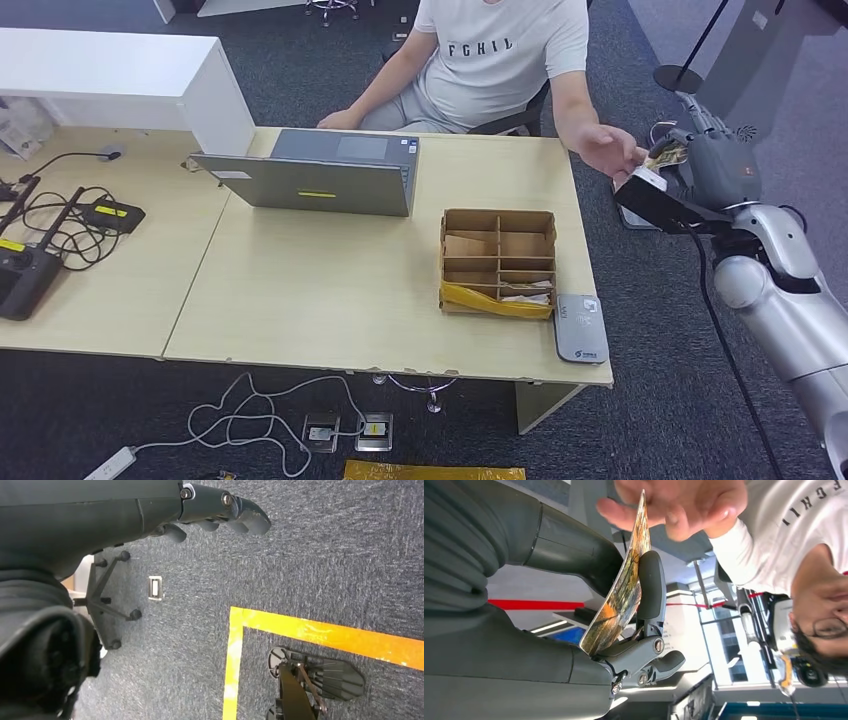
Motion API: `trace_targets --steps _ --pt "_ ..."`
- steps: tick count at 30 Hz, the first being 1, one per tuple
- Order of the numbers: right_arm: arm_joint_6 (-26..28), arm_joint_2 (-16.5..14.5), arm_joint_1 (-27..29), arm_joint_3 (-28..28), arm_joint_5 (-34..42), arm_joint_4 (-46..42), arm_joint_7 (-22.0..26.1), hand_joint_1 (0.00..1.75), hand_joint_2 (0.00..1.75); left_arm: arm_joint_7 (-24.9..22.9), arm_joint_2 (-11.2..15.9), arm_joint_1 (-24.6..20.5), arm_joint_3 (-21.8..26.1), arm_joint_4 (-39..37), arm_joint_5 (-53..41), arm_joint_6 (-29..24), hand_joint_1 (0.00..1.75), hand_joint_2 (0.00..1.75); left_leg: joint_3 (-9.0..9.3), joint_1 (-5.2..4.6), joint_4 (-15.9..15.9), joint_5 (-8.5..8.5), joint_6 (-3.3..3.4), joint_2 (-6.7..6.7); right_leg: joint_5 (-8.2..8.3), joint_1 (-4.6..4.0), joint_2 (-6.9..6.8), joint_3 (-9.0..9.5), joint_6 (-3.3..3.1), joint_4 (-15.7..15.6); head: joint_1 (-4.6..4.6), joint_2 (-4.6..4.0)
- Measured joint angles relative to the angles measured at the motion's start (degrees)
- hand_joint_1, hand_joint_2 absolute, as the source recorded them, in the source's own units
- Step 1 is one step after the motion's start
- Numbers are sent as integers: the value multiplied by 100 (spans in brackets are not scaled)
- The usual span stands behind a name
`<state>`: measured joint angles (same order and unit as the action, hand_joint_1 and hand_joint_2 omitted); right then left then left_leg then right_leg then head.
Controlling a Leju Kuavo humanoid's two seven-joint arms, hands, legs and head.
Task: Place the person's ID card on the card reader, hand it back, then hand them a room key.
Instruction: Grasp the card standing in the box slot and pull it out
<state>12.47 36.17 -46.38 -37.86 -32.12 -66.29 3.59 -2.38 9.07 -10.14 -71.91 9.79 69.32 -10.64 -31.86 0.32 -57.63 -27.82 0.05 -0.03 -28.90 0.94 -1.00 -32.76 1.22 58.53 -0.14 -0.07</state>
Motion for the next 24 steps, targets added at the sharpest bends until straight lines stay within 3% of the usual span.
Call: trace_targets --steps 20,24 --pt "37 -739 -121 -29 -129 421 311 170 175 2 -9 -40 0 0 -3 -34 0 0 -5 1 0 0 0 -1 0 -1 -2 -2 0 0 0 0" --pt "36 -851 -120 -33 -128 476 312 21 175 1 -15 -34 0 0 -4 -34 0 0 -5 1 0 0 0 -3 -1 -1 -4 -3 0 0 0 0"
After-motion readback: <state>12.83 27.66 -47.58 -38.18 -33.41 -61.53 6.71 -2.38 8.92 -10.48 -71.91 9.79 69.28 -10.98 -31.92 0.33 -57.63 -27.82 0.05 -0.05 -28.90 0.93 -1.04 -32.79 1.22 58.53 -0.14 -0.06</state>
